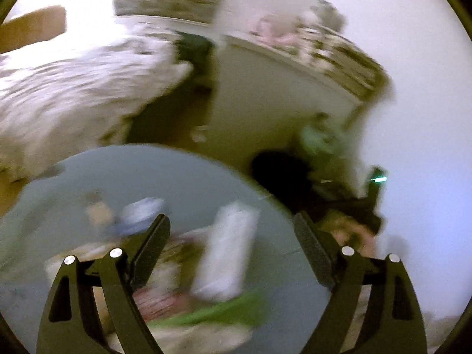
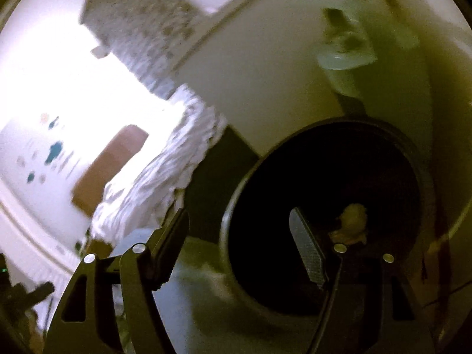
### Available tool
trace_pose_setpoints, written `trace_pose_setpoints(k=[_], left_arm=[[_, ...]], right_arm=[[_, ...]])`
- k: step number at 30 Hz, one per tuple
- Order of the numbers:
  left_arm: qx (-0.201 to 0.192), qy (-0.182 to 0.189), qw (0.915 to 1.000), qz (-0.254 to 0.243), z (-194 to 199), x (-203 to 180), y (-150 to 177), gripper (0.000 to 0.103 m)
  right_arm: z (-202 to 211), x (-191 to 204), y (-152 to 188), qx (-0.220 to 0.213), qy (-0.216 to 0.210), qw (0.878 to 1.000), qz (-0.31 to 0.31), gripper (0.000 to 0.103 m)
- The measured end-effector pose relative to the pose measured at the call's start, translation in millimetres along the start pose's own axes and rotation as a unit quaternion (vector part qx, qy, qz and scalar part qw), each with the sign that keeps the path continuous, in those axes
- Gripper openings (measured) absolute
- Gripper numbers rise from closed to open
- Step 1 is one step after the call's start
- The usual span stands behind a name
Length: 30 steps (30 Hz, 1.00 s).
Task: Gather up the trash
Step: 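Grasp the brown paper bag with the left tool while the right tool grasps the white milk carton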
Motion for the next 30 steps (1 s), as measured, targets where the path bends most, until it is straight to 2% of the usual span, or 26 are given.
trace_pose_setpoints(k=[4, 7, 9, 10, 13, 14, 15, 18, 21, 22, 23, 25, 27, 29, 30], left_arm=[[0.014, -0.051, 0.9983, 0.026, 26.5, 75.0, 36.1, 0.085], [0.028, -0.058, 0.9976, 0.023, 22.9, 98.3, 51.7, 0.084], [0.037, -0.055, 0.9977, 0.016, 11.7, 105.3, 59.2, 0.081], [0.039, -0.053, 0.9978, 0.011, 7.0, 105.2, 61.2, 0.079], [0.042, -0.041, 0.9982, -0.002, -0.6, 110.1, 65.2, 0.069], [0.045, -0.04, 0.9982, -0.006, -2.0, 112.6, 69.0, 0.063], [0.047, -0.038, 0.9982, -0.007, -2.9, 112.6, 70.2, 0.057], [0.045, -0.033, 0.9984, -0.01, -7.5, 116.1, 71.8, 0.051], [0.037, -0.032, 0.9987, -0.015, -6.7, 120.3, 72.4, 0.049], [0.035, -0.035, 0.9986, -0.016, -5.4, 122.1, 72.5, 0.048], [0.033, -0.038, 0.9986, -0.016, -3.3, 123.8, 73.4, 0.048], [0.028, -0.039, 0.9988, -0.008, 1.9, 128.0, 72.9, 0.047], [0.016, -0.037, 0.9992, 0.007, 12.7, 132.7, 71.8, 0.046], [0.002, -0.032, 0.9993, 0.021, 25.2, 135.0, 67.5, 0.046], [-0.005, -0.029, 0.9993, 0.026, 30.8, 134.8, 64.0, 0.046]], right_arm=[[9.5, 59.2, 35.4, 0.059, -0.069, 0.995, 0.032, 0.078], [12.6, 106.7, 62.1, 0.106, -0.1, 0.988, 0.054, 0.079], [10.1, 136.2, 79.4, 0.141, -0.097, 0.983, 0.074, 0.081], [5.4, 150.4, 91.9, 0.172, -0.092, 0.978, 0.08, 0.082], [-13.4, 171.0, 126.5, 0.26, -0.059, 0.961, 0.077, 0.084], [-19.4, 176.4, 134.4, 0.273, -0.052, 0.958, 0.076, 0.084], [-23.5, 179.1, 138.1, 0.279, -0.043, 0.956, 0.077, 0.084], [-37.8, 190.3, 147.4, 0.29, -0.019, 0.954, 0.075, 0.084], [-53.1, 195.5, 158.7, 0.304, 0.03, 0.945, 0.121, 0.084], [-53.1, 195.5, 158.7, 0.304, 0.03, 0.945, 0.121, 0.084], [-56.8, 195.8, 162.4, 0.303, 0.048, 0.94, 0.148, 0.078], [-57.4, 194.9, 165.7, 0.295, 0.059, 0.938, 0.173, 0.075], [-48.9, 194.3, 164.5, 0.289, 0.048, 0.941, 0.169, 0.066], [-40.0, 193.4, 157.3, 0.277, 0.039, 0.946, 0.161, 0.05], [-34.5, 190.4, 152.7, 0.271, 0.026, 0.95, 0.151, 0.047]])
Point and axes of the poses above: each gripper's, at about its wrist camera, not at the fingertips, and z roughly against the way its jaws point, x to its left, y to its underside, the point moved 9 cm from there along -z, roughly the way its jaws point, and after that the axes turned 5 degrees about -x, right-handed, at the moved point
